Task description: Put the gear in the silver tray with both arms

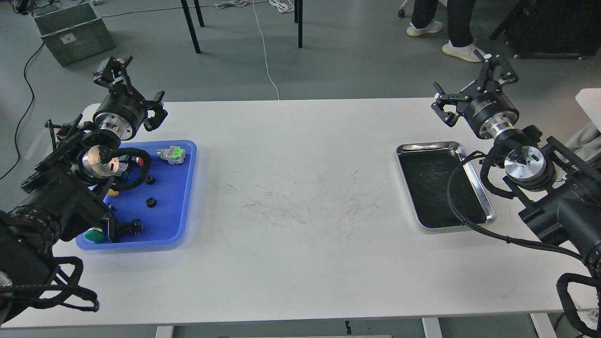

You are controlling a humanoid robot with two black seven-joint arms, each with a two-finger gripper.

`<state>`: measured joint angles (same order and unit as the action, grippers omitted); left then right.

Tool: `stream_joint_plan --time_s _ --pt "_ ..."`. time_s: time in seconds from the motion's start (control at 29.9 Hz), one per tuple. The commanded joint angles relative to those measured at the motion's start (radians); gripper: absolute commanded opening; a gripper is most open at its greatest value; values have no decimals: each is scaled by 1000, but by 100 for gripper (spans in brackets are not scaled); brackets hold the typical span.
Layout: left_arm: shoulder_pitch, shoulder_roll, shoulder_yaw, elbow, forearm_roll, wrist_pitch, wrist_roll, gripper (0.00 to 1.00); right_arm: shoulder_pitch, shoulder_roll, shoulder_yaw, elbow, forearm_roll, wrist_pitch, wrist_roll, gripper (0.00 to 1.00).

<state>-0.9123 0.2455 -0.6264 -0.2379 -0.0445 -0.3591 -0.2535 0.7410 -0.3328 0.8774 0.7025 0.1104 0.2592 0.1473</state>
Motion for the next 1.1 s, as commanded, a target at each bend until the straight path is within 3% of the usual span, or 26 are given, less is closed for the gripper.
stream_joint_plan --time_s 0.0,0.37,0.57,0.67,0.84,1.07 --pt "-10 15 37 -1 34 2 5 100 -2 0 -3 0 -2 -1 -2 99" --pt "-13 58 80 -12 61 -30 5 100 -2 1 -11 3 -2 2 -2 99" --pt "-22 129 152 -47 184 -95 8 100 3 -2 -8 0 -2 2 -2 99" --pt "-20 240 165 -173 273 -95 8 99 -3 -9 -6 -1 -3 2 -2 99" --pt "6 460 169 -489 377 -93 17 99 -11 -12 -2 -3 -3 2 0 99" --pt "64 742 310 -872 526 -96 11 99 -11 -11 8 -1 -2 2 0 99"
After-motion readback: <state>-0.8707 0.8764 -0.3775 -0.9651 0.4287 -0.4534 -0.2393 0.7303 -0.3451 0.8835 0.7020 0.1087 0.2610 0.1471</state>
